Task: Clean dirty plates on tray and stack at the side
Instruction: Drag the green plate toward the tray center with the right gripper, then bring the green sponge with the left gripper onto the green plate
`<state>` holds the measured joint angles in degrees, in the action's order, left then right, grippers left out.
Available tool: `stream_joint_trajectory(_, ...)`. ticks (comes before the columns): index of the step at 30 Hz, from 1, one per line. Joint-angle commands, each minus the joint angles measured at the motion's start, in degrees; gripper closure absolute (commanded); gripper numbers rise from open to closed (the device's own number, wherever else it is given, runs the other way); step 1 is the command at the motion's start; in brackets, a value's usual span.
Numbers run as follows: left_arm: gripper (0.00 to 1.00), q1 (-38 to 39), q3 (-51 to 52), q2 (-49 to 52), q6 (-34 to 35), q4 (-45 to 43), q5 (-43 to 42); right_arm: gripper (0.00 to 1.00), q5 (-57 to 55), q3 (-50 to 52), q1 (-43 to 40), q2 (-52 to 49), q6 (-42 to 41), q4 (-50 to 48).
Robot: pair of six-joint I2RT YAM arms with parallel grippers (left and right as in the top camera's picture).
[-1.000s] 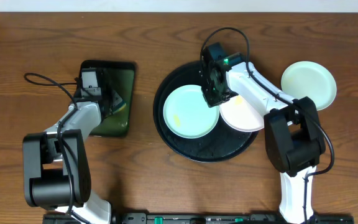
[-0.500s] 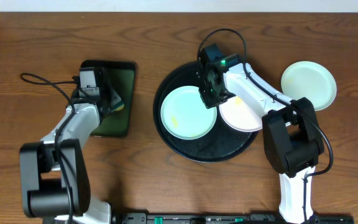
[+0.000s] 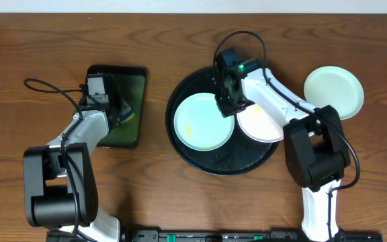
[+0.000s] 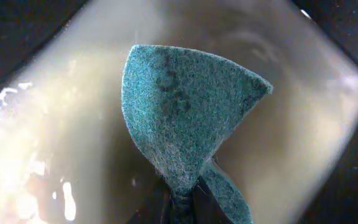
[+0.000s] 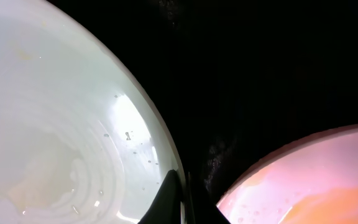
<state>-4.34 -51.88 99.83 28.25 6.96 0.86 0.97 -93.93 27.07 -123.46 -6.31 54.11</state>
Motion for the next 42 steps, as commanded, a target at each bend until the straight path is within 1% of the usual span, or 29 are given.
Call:
stream_joint_trajectory(1, 0.92, 0.0, 0.5, -4.3, -1.2, 0.7, 1.1, 0.99, -5.2, 0.6, -0.7, 1.7, -4.4, -0.2)
stream_joint_trajectory(4, 0.92, 0.2, 0.5, -10.1, -1.2, 2.1, 0.6, 0.99, -5.2, 0.6, -2.1, 1.7, -4.4, -0.6)
stream_joint_trajectory(6, 0.92, 0.3, 0.5, -14.2, -1.2, 2.8, -1.9, 0.99, -4.9, 0.6, -3.0, 1.7, -4.0, -1.0)
stream_joint_trajectory(10, 0.92, 0.3, 0.5, -19.7, -1.2, 3.1, -8.8, 0.99, 1.0, 0.6, -4.0, 1.7, 2.3, -1.3)
stream_joint_trajectory(14, 0.92, 0.3, 0.5, -20.9, -1.1, 3.9, -13.8, 0.99, 3.2, 0.7, -3.8, 1.7, 2.8, -1.5)
stream_joint_trajectory(19, 0.92, 1.9, 0.5, -20.8, -2.7, 4.5, -27.9, 0.99, 3.2, 2.1, -2.6, 1.7, 2.4, -3.8)
stream_joint_trajectory(21, 0.92, 3.8, 0.5, -20.8, -2.7, 4.7, -31.7, 0.99, 3.0, 3.5, -2.2, 1.7, 0.9, -6.0)
stream_joint_trajectory(23, 0.92, 6.6, 0.5, -20.8, -2.0, 5.7, -32.8, 0.99, 2.0, 5.4, -2.2, 1.7, -2.8, -8.7)
stream_joint_trajectory(25, 0.92, 10.3, 0.5, -20.7, -0.7, 6.8, -32.8, 0.99, 1.7, 7.6, -2.4, 1.7, -6.4, -11.4)
stream_joint_trajectory(27, 0.92, 14.1, 0.5, -20.7, 1.3, 7.7, -30.8, 0.99, 1.7, 9.7, -2.5, 1.7, -8.6, -13.9)
stream_joint_trajectory(30, 0.92, 20.0, 0.5, -20.7, 5.9, 8.7, -22.1, 0.99, 2.2, 11.8, -2.5, 1.7, -9.7, -16.3)
stream_joint_trajectory(32, 0.92, 24.3, 0.5, -20.4, 8.8, 8.6, -14.6, 0.99, 2.4, 12.2, -2.4, 1.7, -10.0, -16.6)
stream_joint_trajectory(35, 0.92, 29.6, 0.5, -19.1, 13.8, 8.3, -5.6, 0.99, 2.4, 12.2, -2.3, 1.7, -10.0, -16.6)
stream_joint_trajectory(39, 0.92, 33.9, 0.5, -15.3, 16.9, 4.8, 0.3, 0.99, 2.4, 12.2, -2.2, 1.7, -10.0, -16.6)
stream_joint_trajectory(42, 0.92, 34.9, 0.5, -10.5, 16.9, -0.9, 1.1, 0.99, 2.4, 12.2, -2.2, 1.7, -10.0, -16.6)
